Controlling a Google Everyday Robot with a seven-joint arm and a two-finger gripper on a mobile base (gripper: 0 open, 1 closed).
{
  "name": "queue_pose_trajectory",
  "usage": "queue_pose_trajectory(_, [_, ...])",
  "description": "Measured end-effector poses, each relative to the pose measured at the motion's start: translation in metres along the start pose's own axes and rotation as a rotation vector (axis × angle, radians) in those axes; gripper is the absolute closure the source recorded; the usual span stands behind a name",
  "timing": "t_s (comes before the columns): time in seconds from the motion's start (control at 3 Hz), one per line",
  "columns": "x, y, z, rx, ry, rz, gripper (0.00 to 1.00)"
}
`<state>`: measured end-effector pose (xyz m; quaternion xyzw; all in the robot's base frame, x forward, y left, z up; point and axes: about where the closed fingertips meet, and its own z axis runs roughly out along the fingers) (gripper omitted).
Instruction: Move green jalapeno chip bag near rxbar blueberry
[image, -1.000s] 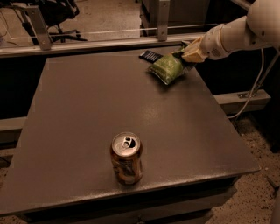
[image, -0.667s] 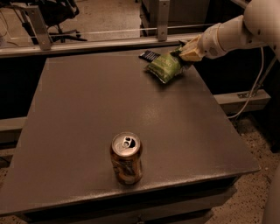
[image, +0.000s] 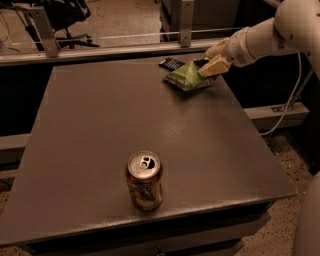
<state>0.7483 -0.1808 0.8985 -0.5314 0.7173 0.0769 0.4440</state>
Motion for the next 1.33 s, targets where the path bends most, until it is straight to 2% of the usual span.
queue_pose_trajectory(0.33, [0.003, 0.003, 0.001, -0.01, 0.004, -0.001, 0.0])
queue_pose_trajectory(0.67, [0.01, 0.011, -0.037, -0.009, -0.026, 0.016, 0.0])
queue_pose_trajectory(1.0, [0.016, 0.027, -0.099, -0.012, -0.082, 0.029, 0.0])
queue_pose_trajectory(1.33, [0.021, 0.029, -0.103, -0.011, -0.084, 0.038, 0.0])
